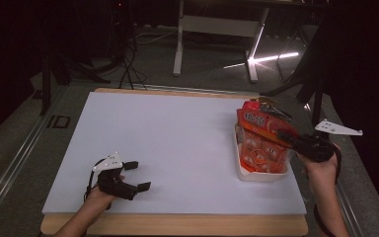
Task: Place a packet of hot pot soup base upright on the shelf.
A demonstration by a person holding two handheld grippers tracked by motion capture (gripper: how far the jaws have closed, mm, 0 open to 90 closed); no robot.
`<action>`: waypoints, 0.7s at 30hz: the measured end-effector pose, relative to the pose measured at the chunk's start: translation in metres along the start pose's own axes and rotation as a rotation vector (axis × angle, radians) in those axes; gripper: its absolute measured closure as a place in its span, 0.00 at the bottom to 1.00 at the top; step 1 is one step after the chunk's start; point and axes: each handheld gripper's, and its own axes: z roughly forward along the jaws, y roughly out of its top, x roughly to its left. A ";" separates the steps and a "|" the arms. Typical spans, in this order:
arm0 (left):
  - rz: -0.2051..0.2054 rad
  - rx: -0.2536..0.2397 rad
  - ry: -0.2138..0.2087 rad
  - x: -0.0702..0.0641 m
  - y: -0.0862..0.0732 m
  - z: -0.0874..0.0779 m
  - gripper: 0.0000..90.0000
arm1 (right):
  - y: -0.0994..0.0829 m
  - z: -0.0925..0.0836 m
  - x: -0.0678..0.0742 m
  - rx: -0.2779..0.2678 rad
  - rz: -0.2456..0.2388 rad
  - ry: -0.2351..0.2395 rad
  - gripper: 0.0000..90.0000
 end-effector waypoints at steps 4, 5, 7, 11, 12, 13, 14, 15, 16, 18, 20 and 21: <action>-0.002 -0.001 -0.001 0.000 0.000 0.000 0.02 | 0.018 -0.011 0.016 -0.054 -0.046 -0.042 0.71; -0.001 0.000 0.001 0.000 0.000 0.000 0.02 | 0.021 -0.012 0.019 -0.057 -0.054 -0.043 0.68; -0.002 -0.001 0.001 0.000 -0.001 0.000 0.02 | 0.030 -0.016 0.027 -0.077 -0.071 -0.048 0.62; 0.001 -0.006 0.004 0.000 -0.001 -0.002 0.02 | 0.043 -0.021 0.042 -0.108 -0.105 -0.044 0.52; 0.001 -0.006 0.004 0.000 -0.001 -0.002 0.02 | 0.046 -0.022 0.048 -0.116 -0.117 -0.038 0.50; -0.001 -0.004 0.002 0.000 -0.001 -0.002 0.02 | 0.048 -0.022 0.052 -0.121 -0.127 -0.043 0.48; -0.002 -0.004 0.002 0.000 -0.001 -0.002 0.02 | 0.050 -0.022 0.056 -0.126 -0.131 -0.035 0.47; -0.002 -0.004 0.002 0.000 -0.001 -0.002 0.02 | 0.050 -0.022 0.056 -0.126 -0.131 -0.035 0.47; -0.003 -0.005 0.001 0.000 -0.001 -0.002 0.02 | 0.051 -0.022 0.060 -0.132 -0.135 -0.023 0.45; -0.002 -0.004 0.000 0.000 -0.002 -0.002 0.02 | 0.054 -0.022 0.068 -0.137 -0.154 -0.023 0.42; 0.003 -0.003 0.001 -0.001 -0.001 -0.002 0.02 | 0.055 -0.020 0.078 -0.148 -0.164 0.001 0.38; 0.004 -0.003 0.001 -0.001 -0.001 -0.002 0.02 | 0.055 -0.017 0.081 -0.145 -0.166 0.016 0.37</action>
